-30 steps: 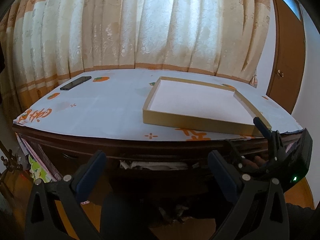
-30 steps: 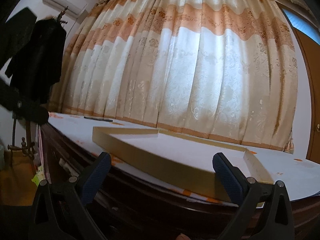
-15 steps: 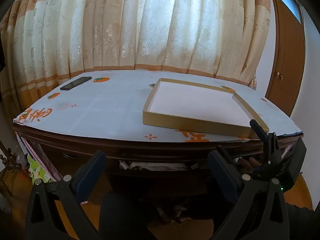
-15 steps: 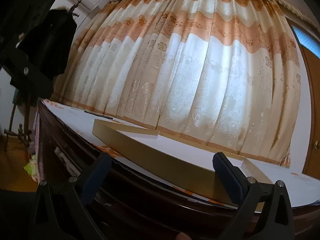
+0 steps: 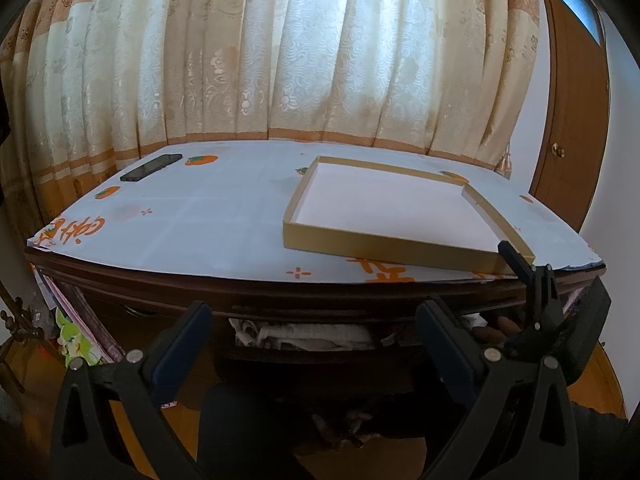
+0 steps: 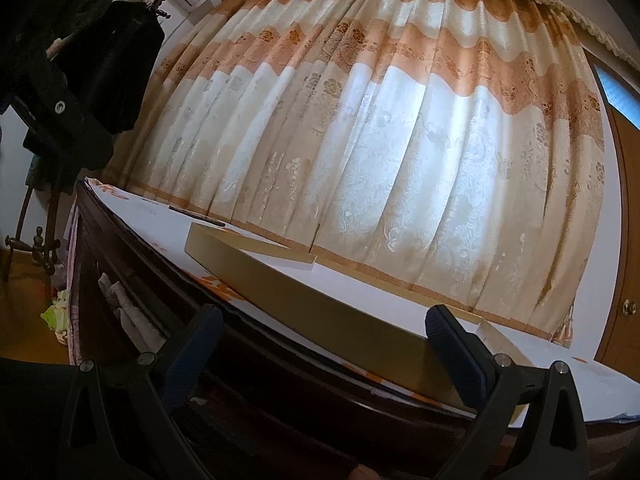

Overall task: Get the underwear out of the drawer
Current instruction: 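Pull the dresser drawer open with the right tool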

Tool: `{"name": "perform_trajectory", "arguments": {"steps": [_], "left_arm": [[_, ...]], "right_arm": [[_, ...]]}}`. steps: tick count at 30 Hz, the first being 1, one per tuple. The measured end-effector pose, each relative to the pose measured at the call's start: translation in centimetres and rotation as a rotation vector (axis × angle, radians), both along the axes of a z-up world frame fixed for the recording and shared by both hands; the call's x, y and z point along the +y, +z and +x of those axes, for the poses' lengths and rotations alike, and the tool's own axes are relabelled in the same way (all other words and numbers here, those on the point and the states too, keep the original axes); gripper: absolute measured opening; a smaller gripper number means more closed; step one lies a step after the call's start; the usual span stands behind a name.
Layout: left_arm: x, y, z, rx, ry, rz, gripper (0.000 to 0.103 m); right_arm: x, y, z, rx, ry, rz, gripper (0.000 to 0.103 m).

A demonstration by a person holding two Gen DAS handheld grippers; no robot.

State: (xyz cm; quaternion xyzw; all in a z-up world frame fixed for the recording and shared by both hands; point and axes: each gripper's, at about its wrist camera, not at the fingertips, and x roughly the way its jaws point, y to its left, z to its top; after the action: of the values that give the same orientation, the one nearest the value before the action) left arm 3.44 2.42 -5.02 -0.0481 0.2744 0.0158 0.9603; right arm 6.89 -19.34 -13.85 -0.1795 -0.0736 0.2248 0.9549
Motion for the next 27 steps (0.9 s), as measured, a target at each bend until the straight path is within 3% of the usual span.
{"name": "perform_trajectory", "arguments": {"steps": [8,27], "left_arm": [[-0.1,0.1,-0.4,0.001,0.001,0.0,0.103],[-0.3,-0.1,-0.7,0.015,-0.006,0.011,0.103]], "right_arm": [[0.4,-0.4,-0.4,0.074,0.022,-0.048,0.103],[-0.8,0.0,-1.7,0.128,0.016,0.006,0.103]]}}
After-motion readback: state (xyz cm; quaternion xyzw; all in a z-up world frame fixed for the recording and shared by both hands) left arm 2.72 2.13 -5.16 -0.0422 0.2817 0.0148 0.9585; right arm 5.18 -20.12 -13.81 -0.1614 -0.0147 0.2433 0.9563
